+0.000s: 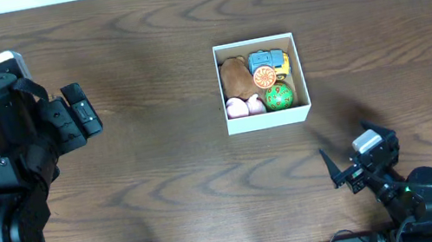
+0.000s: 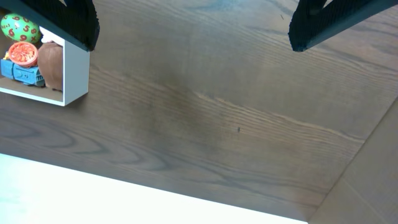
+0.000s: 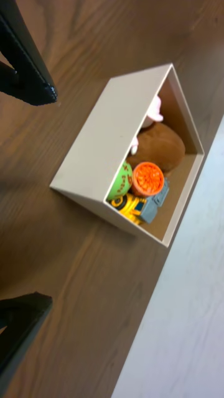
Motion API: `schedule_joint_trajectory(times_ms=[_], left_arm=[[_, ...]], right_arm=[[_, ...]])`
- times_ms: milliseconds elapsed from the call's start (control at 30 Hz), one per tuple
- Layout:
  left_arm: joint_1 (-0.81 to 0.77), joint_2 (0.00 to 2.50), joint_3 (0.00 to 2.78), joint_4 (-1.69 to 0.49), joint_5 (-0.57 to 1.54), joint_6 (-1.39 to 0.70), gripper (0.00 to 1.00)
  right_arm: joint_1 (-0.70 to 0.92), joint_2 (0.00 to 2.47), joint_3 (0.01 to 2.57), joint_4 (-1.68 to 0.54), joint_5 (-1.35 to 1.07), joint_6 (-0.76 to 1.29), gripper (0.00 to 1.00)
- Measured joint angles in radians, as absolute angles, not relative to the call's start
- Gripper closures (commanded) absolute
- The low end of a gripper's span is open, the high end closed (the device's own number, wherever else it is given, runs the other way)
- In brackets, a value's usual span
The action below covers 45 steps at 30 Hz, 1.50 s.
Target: Pack container
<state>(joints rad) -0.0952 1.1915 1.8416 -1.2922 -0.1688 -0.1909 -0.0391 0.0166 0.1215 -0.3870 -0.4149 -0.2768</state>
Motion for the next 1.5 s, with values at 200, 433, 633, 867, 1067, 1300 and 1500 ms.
schedule_joint_trajectory(times_ms=[200, 433, 633, 867, 1067, 1300, 1500], left_arm=[[-0.095, 1.191, 1.842, -1.292, -0.169, -0.191, 0.02], [-0.095, 1.191, 1.842, -1.292, -0.169, -0.191, 0.02], [-0.095, 1.192, 1.842, -1.292, -0.169, -0.191, 0.02], [-0.095, 1.192, 1.842, -1.292, -0.169, -0.191, 0.02], [-0.093, 1.191, 1.842, -1.306, -0.169, -0.191, 0.02], [-0.034, 1.082, 1.752, -1.202, -0.190, -0.191, 0.02], [-0.011, 0.824, 1.453, -0.891, -0.194, -0.192, 0.02]], right_arm=[[-0.039, 0.017, 0.121, -0.387, -0.405, -0.277, 0.01], [-0.039, 0.017, 0.121, -0.387, -0.402, -0.277, 0.01], [-0.039, 0.017, 0.121, -0.387, -0.402, -0.277, 0.01], [-0.039, 0.017, 0.121, -0.387, -0.402, -0.277, 0.01], [-0.039, 0.017, 0.121, -0.387, -0.402, -0.277, 0.01], [-0.039, 0.017, 0.121, -0.386, -0.400, -0.277, 0.01], [-0.039, 0.016, 0.121, -0.384, -0.398, -0.277, 0.01]])
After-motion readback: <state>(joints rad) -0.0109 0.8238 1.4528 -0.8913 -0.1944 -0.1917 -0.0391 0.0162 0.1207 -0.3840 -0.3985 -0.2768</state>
